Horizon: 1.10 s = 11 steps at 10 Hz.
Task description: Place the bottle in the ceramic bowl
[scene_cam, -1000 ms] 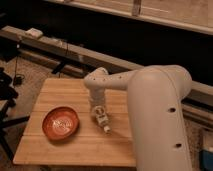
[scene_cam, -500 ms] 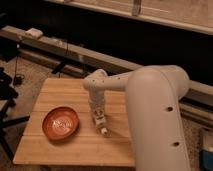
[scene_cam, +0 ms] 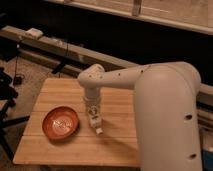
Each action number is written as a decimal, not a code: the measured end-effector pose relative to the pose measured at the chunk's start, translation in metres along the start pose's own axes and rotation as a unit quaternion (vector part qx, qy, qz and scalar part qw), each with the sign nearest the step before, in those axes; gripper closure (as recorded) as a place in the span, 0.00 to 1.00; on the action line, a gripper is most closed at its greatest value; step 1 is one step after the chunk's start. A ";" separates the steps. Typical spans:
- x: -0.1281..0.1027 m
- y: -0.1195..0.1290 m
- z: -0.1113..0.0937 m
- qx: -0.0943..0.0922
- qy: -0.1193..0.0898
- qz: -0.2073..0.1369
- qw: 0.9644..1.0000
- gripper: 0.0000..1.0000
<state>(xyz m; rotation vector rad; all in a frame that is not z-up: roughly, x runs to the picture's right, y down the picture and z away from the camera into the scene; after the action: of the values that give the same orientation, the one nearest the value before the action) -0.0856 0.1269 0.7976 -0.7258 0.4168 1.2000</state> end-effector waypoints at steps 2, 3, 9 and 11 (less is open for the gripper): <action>-0.004 0.040 -0.020 -0.015 0.000 -0.050 0.999 1.00; -0.007 0.059 -0.024 -0.023 0.001 -0.074 0.997 1.00; -0.015 0.132 -0.020 -0.056 0.018 -0.184 0.981 0.90; -0.015 0.141 -0.016 -0.064 0.025 -0.198 0.978 0.67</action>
<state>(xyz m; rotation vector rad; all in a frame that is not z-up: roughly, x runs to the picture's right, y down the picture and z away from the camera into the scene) -0.2223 0.1306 0.7559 -0.9041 0.2231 0.8386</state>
